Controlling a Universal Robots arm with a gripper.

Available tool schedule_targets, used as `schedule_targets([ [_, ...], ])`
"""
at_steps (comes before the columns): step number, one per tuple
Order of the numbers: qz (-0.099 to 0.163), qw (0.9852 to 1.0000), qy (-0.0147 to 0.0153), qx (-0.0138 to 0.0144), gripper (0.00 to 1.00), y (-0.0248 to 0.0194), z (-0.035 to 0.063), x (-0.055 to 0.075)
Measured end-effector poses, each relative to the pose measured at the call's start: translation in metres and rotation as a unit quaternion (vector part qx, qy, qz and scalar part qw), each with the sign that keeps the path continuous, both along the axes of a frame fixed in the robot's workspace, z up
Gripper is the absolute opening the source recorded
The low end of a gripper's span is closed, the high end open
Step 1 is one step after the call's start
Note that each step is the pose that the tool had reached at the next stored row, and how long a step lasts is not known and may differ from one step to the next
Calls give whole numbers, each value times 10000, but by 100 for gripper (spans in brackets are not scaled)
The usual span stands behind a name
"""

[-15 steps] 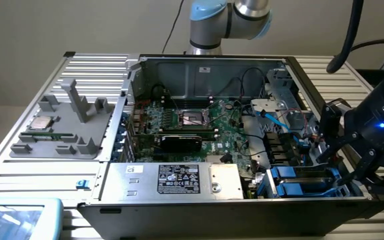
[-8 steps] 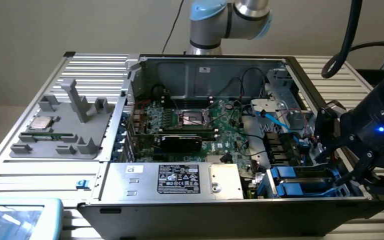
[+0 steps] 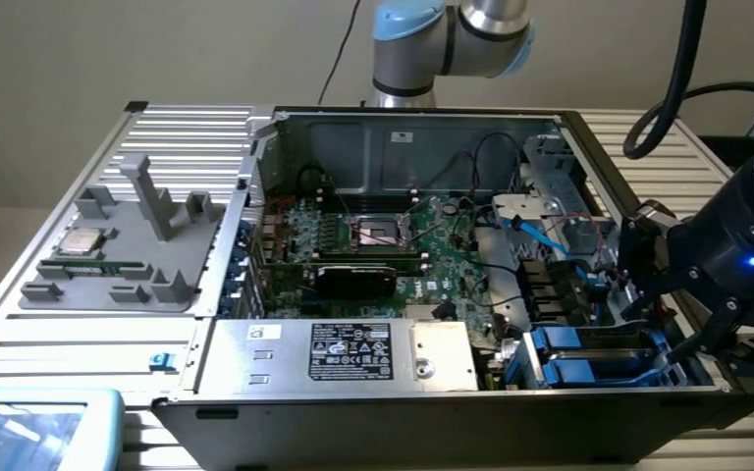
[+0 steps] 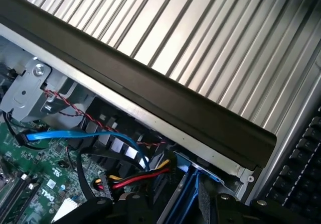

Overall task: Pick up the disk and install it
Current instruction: 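Insert the first disk wire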

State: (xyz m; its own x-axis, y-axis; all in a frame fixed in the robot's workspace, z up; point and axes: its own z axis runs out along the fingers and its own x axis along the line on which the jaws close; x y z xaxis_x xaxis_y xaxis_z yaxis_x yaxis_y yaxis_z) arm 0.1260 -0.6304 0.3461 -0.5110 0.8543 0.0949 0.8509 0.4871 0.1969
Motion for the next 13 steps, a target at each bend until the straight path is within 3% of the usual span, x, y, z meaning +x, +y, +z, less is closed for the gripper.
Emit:
schedule_targets([
  [2,54,10000,-81,0,48,0,0,-1],
  [5,119,9998,-154,0,48,0,0,-12],
  [10,197,9996,-204,1,46,0,0,-33],
  [11,211,9996,-208,2,38,0,0,-35],
  [13,238,9995,-215,2,38,1,-1,-40],
])
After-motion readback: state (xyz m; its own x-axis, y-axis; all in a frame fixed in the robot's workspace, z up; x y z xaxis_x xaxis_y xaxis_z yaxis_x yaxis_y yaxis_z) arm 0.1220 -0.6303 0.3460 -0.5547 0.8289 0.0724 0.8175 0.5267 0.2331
